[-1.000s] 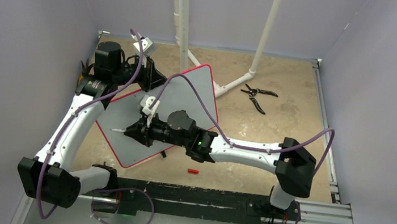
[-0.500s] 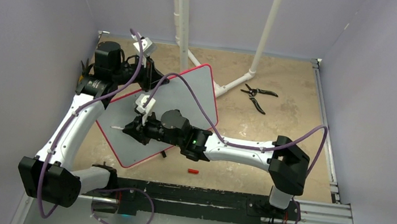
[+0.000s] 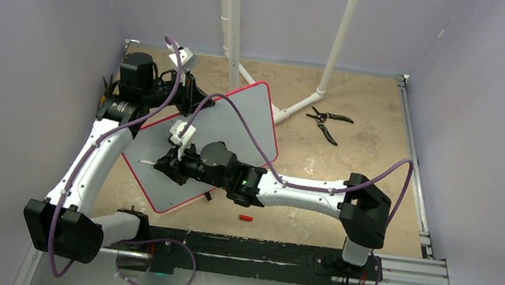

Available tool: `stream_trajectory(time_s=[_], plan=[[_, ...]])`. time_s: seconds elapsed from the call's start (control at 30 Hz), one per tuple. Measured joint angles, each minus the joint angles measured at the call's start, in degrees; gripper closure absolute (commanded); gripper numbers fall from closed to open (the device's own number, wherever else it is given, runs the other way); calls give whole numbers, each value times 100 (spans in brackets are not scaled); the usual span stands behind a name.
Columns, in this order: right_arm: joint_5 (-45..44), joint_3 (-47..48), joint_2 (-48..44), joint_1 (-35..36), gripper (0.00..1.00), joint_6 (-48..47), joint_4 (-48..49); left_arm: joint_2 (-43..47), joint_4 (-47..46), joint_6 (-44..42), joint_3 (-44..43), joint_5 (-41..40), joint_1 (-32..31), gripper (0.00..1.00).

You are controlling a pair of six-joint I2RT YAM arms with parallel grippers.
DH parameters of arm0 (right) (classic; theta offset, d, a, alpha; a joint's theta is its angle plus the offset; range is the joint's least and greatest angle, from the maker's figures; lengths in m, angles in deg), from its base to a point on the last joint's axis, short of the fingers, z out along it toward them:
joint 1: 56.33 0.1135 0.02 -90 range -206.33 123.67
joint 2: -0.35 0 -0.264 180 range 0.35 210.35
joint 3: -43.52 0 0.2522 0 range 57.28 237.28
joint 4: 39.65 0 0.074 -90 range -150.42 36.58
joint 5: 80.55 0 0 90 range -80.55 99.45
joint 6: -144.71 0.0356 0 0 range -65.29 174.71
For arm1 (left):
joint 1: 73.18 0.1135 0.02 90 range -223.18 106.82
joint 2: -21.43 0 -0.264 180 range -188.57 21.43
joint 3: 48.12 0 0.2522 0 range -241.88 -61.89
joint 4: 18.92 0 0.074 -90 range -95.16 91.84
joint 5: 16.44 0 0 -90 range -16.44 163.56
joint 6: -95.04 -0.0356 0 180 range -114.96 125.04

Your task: Write a sentence on the whiteboard

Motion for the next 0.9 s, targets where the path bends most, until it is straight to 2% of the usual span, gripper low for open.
stream_trajectory(time_s=[0.57,0.9], plan=[[-466,295,0,26,100,-11,219,0,-122,7,66,149,70,100],[-490,155,-31,26,100,-4,260,0,-166,24,87,214,111,100]])
